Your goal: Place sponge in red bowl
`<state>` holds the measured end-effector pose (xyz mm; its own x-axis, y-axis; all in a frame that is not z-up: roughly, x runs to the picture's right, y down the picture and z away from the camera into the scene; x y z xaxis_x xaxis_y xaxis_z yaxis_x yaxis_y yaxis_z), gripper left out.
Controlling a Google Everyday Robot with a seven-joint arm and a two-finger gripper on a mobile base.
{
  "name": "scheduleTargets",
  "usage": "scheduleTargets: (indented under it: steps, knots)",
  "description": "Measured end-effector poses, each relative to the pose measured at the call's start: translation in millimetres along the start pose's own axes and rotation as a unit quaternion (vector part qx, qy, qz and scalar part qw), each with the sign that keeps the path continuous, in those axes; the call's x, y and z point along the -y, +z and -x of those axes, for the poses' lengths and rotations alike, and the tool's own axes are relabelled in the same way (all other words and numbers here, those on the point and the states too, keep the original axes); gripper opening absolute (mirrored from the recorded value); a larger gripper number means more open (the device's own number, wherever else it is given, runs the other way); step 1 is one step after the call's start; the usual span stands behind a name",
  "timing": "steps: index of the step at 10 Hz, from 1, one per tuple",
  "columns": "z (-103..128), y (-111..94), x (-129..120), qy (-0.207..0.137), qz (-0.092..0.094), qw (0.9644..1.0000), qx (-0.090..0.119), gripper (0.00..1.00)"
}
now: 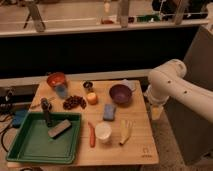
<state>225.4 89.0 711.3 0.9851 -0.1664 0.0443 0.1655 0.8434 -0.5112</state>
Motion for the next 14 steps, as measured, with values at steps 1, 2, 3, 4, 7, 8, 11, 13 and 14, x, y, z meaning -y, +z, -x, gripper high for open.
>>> scheduleTargets:
  steps: [1,2,3,4,7,8,11,13,14]
  knots:
    - [6.2,0.6,4.1,-0.014,-0.002,0.9999,-0.001,0.80]
    - [5.8,1.3,5.6,-0.025,-0.003,0.9997,-0.003,0.80]
    - [4.9,1.5,6.5,-0.031,-0.005,0.9995,-0.004,0.80]
    - [6.0,2.4,8.5,-0.034,-0.009,0.9994,-0.002,0.80]
    - [33.9,4.2,22.2,-0.062,-0.021,0.9979,0.003,0.80]
    - [35.4,4.9,23.9,-0.065,-0.024,0.9976,0.004,0.80]
    - [39.9,7.4,29.8,-0.083,-0.031,0.9961,0.006,0.80]
    - [58.9,8.3,38.2,-0.098,-0.035,0.9945,0.010,0.80]
    - [65.9,9.5,41.9,-0.104,-0.038,0.9937,0.013,0.80]
